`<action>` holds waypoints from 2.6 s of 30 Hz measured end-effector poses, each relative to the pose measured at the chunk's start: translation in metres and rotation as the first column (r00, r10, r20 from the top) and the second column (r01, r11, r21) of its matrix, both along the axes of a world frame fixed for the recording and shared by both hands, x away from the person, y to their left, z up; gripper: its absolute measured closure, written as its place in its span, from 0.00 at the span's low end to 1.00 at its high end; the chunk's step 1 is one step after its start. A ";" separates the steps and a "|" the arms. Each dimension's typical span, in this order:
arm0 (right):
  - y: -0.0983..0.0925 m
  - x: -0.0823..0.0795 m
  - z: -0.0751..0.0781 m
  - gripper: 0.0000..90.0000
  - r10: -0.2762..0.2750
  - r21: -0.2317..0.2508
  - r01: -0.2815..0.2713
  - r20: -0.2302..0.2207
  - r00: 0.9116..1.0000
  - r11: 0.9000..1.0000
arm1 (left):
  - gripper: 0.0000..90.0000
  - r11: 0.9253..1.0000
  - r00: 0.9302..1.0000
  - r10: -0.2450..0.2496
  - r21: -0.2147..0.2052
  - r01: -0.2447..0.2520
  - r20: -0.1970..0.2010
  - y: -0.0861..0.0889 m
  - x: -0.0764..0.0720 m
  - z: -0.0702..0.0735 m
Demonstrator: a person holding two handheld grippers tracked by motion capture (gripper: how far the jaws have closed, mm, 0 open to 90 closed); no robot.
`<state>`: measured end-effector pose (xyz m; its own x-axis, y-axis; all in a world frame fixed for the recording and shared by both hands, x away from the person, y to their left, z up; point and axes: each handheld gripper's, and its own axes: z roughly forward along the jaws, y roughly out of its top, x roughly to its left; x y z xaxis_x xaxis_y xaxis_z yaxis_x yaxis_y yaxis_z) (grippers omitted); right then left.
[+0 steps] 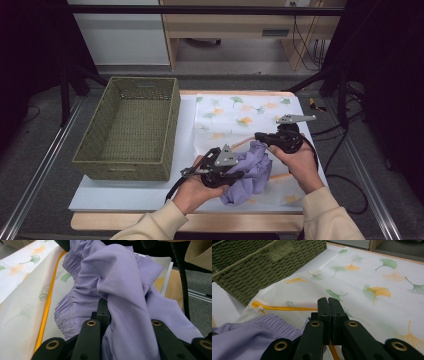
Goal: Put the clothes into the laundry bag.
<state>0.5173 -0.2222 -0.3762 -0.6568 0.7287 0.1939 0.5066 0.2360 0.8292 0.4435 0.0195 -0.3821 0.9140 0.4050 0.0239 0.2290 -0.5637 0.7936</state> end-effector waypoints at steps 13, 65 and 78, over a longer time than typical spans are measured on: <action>0.000 -0.003 0.001 0.99 0.013 0.011 -0.013 0.005 1.000 1.000 | 0.81 0.997 0.997 0.076 0.004 -0.076 -0.021 -0.014 0.026 -0.014; 0.014 -0.015 -0.013 0.99 0.053 0.030 -0.052 -0.006 0.999 0.998 | 0.33 0.958 0.963 0.250 -0.172 -0.230 0.102 -0.009 0.021 -0.047; 0.019 -0.023 -0.019 0.99 0.063 0.082 -0.063 -0.005 0.998 0.995 | 0.33 0.952 0.967 0.241 -0.215 -0.219 0.083 0.017 -0.002 -0.049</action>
